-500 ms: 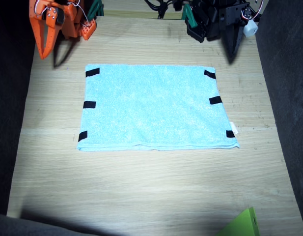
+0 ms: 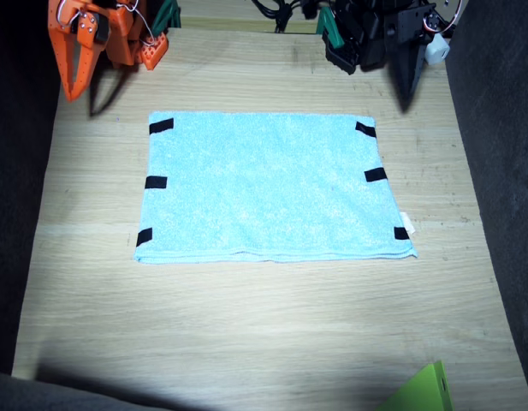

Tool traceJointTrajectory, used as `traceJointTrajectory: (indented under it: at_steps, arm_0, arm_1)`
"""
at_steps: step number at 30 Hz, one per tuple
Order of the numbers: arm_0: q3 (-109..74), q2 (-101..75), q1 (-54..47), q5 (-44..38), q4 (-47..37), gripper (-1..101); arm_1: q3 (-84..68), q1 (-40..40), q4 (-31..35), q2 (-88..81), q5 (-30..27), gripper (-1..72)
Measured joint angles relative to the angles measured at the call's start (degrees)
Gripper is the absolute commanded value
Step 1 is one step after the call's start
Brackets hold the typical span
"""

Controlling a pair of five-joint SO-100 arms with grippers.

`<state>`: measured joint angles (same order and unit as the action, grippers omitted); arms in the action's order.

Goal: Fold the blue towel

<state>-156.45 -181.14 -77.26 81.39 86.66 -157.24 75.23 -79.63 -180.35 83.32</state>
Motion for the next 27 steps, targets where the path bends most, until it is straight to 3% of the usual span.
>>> traceJointTrajectory:
  at_steps: [27]
  arm_0:
    - [0.00, 0.00, 0.44, 0.00, -0.70, 0]
  arm_1:
    - [0.00, 0.53, 0.00, 0.00, -1.05, -0.1]
